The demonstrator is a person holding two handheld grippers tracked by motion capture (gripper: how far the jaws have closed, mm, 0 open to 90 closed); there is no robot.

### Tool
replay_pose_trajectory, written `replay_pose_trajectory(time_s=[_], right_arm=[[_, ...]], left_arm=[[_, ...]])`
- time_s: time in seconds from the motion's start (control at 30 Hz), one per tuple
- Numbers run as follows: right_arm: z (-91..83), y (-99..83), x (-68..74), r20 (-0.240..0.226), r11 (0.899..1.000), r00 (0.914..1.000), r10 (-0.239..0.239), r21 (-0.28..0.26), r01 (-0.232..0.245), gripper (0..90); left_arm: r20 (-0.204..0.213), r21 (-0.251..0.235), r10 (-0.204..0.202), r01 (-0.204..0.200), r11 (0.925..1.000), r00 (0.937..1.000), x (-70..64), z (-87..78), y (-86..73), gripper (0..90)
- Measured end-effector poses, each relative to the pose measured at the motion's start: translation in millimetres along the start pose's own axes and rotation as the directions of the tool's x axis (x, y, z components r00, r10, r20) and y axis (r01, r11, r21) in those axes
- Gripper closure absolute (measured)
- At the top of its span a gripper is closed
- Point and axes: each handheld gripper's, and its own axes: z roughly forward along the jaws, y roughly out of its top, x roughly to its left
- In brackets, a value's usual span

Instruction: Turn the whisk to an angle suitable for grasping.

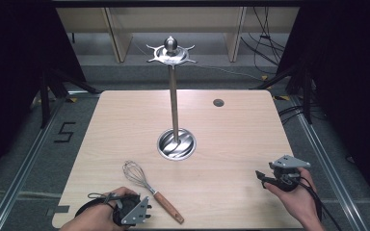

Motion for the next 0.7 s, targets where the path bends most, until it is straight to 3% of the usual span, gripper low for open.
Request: replay_pose_trajectory(time_s=[0.03, 0.1, 0.13, 0.17, 0.2, 0.23, 0.27, 0.3, 0.33, 0.37, 0.4, 0.47, 0.5, 0.53, 0.7], right_arm=[[-0.3, -0.2, 1.8, 0.001, 1.0, 0.9997, 0.023, 0.007, -0.023, 40.5], [-1.0, -0.5, 0.6, 0.001, 1.0, 1.0, 0.006, 0.015, -0.006, 40.5], [0.5, -0.9, 0.3, 0.005, 1.0, 1.0, -0.002, -0.009, 0.002, 40.5], [0.5, -0.9, 0.3, 0.005, 1.0, 1.0, -0.002, -0.009, 0.002, 40.5], [-0.9, -0.1, -0.7, 0.001, 1.0, 1.0, -0.005, -0.002, 0.005, 40.5], [-0.9, -0.2, -0.6, 0.0, 1.0, 1.0, -0.004, -0.004, 0.004, 40.5], [-0.3, -0.8, -1.7, 0.003, 1.0, 0.9998, -0.021, -0.009, 0.021, 40.5], [-0.3, -0.8, -1.7, 0.003, 1.0, 0.9998, -0.021, -0.009, 0.021, 40.5], [-0.3, -1.1, -2.0, 0.003, 1.0, 0.9998, -0.02, -0.008, 0.021, 40.5], [-0.3, -1.1, -2.0, 0.003, 1.0, 0.9998, -0.02, -0.008, 0.021, 40.5], [-1.1, -0.3, -1.4, 0.0, 1.0, 1.0, 0.001, -0.002, -0.001, 40.5], [-0.9, -0.2, -0.9, -0.014, 1.0, 0.9997, 0.018, 0.01, -0.017, 40.5], [-0.8, -0.2, -1.1, -0.01, 1.0, 0.9998, 0.014, 0.008, -0.014, 40.5], [-1.0, -0.2, -1.4, -0.001, 1.0, 1.0, 0.007, 0.004, -0.007, 40.5], [-1.2, -0.1, -1.2, -0.003, 1.0, 1.0, 0.007, 0.003, -0.007, 40.5]], left_arm=[[0.026, 0.03, -0.02, 0.019, 0.9994, 0.9995, -0.6, 2.4, 4.1, 83.1], [0.059, 0.065, -0.06, 0.056, 0.9963, 0.9965, 0.7, 8.7, 10.9, 88.6], [0.07, 0.077, -0.089, 0.084, 0.9935, 0.9936, 0.2, 11.4, 12.8, 89.1], [0.07, 0.077, -0.089, 0.084, 0.9935, 0.9936, 0.2, 11.4, 12.8, 89.2], [0.082, 0.126, -0.126, 0.115, 0.9854, 0.9887, 4.0, 18.9, 18.5, 89.3], [0.082, 0.126, -0.126, 0.115, 0.9854, 0.9887, 4.0, 18.9, 18.5, 89.2], [0.089, 0.086, -0.229, 0.221, 0.9714, 0.9694, 3.4, 28.8, 22.5, 89.3], [0.089, 0.086, -0.229, 0.221, 0.9714, 0.9694, 3.4, 28.8, 22.5, 89.2], [0.09, 0.136, -0.208, 0.195, 0.9714, 0.974, 9.9, 31.5, 25.7, 89.2], [0.09, 0.136, -0.208, 0.195, 0.9714, 0.974, 9.9, 31.5, 25.7, 89.2], [0.09, 0.146, -0.22, 0.206, 0.9676, 0.9712, 13.1, 36.6, 29.9, 89.2], [0.103, 0.148, -0.219, 0.203, 0.9679, 0.9701, 15.5, 41.1, 34.5, 89.2], [0.107, 0.151, -0.231, 0.214, 0.9651, 0.967, 15.4, 42.5, 36.1, 89.2], [0.107, 0.154, -0.218, 0.201, 0.9675, 0.9699, 17.4, 44.5, 38.3, 89.2], [0.123, 0.152, -0.231, 0.211, 0.9655, 0.9652, 21.8, 51.9, 46.6, 89.1]])
